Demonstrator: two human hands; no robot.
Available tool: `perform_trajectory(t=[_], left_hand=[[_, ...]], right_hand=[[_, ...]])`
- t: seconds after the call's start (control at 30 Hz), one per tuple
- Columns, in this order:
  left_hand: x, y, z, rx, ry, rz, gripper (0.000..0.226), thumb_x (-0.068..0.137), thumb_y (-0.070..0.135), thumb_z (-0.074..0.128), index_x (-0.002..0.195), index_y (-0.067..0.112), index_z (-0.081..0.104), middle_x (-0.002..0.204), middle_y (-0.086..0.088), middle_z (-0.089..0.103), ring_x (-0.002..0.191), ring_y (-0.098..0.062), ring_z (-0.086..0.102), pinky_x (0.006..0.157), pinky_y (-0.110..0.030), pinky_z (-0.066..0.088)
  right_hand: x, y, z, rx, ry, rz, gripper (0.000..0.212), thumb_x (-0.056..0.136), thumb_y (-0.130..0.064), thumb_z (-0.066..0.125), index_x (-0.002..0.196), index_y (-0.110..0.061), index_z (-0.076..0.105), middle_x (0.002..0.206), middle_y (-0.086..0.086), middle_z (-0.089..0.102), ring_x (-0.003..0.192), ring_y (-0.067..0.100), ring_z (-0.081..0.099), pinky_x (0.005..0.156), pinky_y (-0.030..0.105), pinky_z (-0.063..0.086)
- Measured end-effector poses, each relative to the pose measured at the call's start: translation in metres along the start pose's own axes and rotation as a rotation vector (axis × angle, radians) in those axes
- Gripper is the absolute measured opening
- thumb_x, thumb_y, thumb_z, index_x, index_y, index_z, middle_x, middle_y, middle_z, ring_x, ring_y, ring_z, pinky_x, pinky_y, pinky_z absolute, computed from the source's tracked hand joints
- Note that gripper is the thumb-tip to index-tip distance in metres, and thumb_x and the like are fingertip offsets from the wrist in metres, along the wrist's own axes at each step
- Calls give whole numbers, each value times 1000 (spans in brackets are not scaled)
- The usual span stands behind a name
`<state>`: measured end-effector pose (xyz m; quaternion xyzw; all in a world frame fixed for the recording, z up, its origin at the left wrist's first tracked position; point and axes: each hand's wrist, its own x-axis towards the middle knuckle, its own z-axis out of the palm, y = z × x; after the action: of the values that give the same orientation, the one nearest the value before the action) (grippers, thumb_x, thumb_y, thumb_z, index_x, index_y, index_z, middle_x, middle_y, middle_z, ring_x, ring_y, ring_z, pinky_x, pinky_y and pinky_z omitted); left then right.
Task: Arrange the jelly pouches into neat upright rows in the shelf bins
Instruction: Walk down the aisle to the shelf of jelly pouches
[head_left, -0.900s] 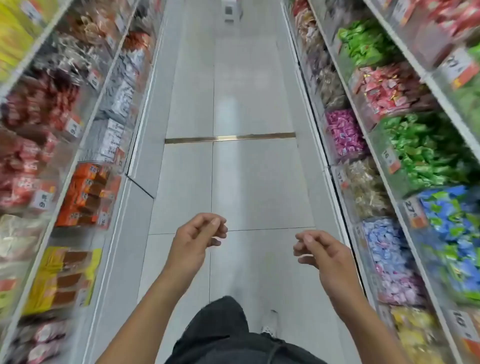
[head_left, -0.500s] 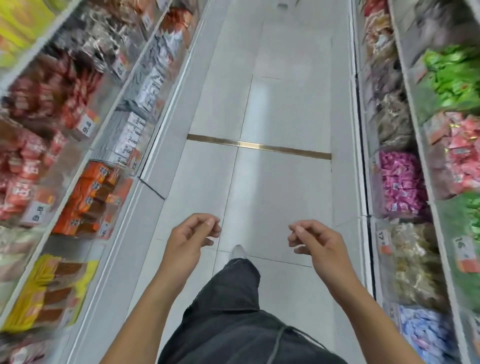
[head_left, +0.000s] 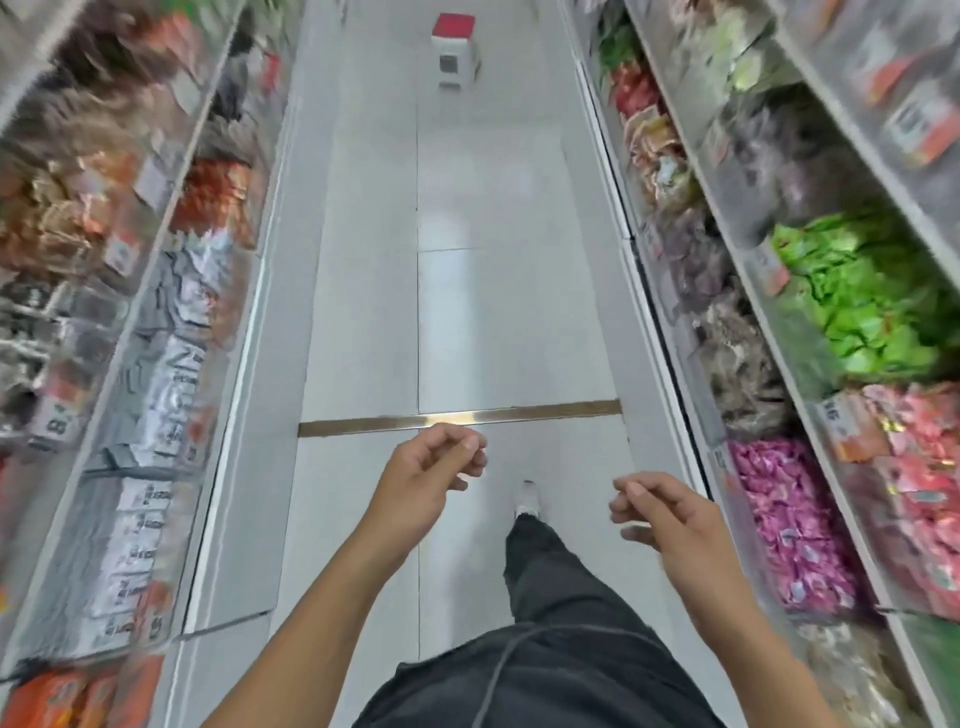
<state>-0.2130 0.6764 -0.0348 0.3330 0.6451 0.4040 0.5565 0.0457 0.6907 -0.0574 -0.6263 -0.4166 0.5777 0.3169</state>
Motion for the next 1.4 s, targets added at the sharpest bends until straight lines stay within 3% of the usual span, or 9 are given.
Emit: perform_trajectory(t=[0.23,0.53,0.77,1.07,1.27,1.4], left_hand=[[167,115,-36,-2,143,17,17,98,18,55,98,12,71,90,-6,73,90,-18,69,85,-37,54],[408,205,-152,-92,356,25,15,97,21,57,96,16,72,90,-5,73,91,-18,69,81,-31,54],[627,335,-215,-9,172,84,15,98,19,56,98,14,70,91,-4,73,90,-17,68,80,-30,52],[925,478,-185,148,-70,126,15,98,19,56,96,16,70,88,0,72,86,-13,67,80,-31,51],[1063,566,-187,194,-50,118,13,97,19,57,97,18,70,89,1,72,87,-13,67,79,-25,52],[1147,614,-215,129,97,125,15,98,17,55,99,16,70,90,1,73,87,-10,69,76,-23,54]], right_hand=[[203,-142,51,-77,-166,-59,15,97,-15,59,94,-17,73,83,6,73,83,24,70,74,32,55],[464,-304,197,-203,-331,-164,13,96,-15,59,96,-14,72,84,6,73,83,21,70,74,32,56],[626,-412,261,-121,-207,-137,14,96,-12,59,95,-15,73,85,7,73,83,22,70,74,34,58],[862,-509,257,11,28,-94,15,97,-13,57,96,-12,73,83,5,74,81,17,71,71,27,59],[1032,-611,269,-11,-58,-95,14,97,-13,58,96,-12,72,83,6,74,82,20,71,71,27,56],[1140,-685,302,-81,-172,-119,13,96,-12,59,96,-13,72,83,5,74,82,19,70,71,28,56]])
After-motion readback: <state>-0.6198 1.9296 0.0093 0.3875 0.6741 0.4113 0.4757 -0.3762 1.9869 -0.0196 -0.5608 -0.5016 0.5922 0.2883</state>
